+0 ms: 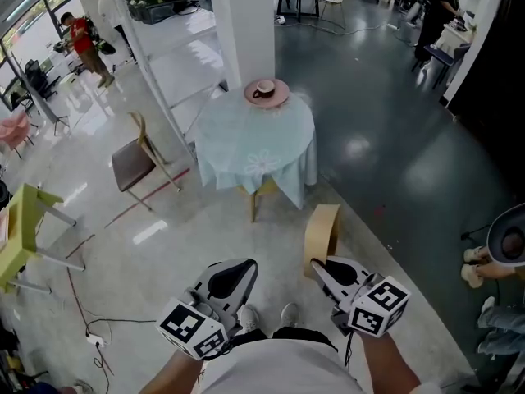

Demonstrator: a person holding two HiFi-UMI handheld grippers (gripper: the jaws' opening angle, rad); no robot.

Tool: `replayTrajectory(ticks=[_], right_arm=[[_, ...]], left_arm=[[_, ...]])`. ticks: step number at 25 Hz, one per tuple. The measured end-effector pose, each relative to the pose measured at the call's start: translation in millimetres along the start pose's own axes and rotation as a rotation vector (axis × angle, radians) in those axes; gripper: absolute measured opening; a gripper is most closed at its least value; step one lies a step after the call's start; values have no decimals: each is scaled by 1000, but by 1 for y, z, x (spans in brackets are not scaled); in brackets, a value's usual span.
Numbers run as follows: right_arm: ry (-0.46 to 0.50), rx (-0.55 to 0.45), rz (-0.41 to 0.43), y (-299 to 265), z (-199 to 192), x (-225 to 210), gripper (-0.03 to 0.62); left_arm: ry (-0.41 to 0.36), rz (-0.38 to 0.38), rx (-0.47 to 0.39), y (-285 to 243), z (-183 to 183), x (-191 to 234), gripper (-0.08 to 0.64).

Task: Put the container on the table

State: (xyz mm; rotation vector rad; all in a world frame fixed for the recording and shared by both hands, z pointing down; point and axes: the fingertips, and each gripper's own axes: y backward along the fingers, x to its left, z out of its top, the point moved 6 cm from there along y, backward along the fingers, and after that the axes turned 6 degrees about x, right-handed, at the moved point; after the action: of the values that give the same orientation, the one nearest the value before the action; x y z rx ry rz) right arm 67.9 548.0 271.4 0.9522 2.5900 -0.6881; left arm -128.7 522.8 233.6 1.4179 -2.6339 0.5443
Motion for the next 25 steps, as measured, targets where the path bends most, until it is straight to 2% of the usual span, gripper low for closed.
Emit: replayTrajectory(ticks=[15,25], right_arm=[[22,-4,28,24,12,-53,24],[11,-4,37,17,17,-85,23]], left_arm=[[-3,36,-2,-48,5,-17,21],[-2,51,5,-78,7,-5,21]])
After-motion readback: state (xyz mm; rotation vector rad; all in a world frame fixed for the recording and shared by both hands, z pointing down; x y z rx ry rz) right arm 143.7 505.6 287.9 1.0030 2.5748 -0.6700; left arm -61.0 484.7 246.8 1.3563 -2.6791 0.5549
